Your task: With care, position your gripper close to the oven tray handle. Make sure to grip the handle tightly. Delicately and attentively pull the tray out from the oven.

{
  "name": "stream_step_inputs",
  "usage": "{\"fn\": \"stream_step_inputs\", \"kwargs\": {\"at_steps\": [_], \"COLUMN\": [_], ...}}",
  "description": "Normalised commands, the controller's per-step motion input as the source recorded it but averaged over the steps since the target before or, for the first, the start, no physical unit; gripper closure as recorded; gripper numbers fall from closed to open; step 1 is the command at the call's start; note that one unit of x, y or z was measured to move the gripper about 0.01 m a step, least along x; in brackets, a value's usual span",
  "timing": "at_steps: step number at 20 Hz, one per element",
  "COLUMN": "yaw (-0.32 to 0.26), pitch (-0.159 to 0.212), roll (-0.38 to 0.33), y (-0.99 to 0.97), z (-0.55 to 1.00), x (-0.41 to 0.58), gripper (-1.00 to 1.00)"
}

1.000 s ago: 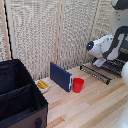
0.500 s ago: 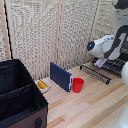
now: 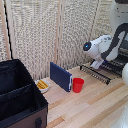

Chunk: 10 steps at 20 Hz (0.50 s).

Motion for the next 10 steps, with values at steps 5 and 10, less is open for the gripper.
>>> {"fn": "stream_step_inputs", "kwargs": {"at_steps": [5, 10], "yaw": [0.044, 0.007], "pitch": [0.053, 0.045], "roll": [-0.029, -0.033], "y": [0.75, 0.10], "z": [0.00, 0.18], "x": [0.061, 0.077], "gripper": [1.00, -1.00]}}
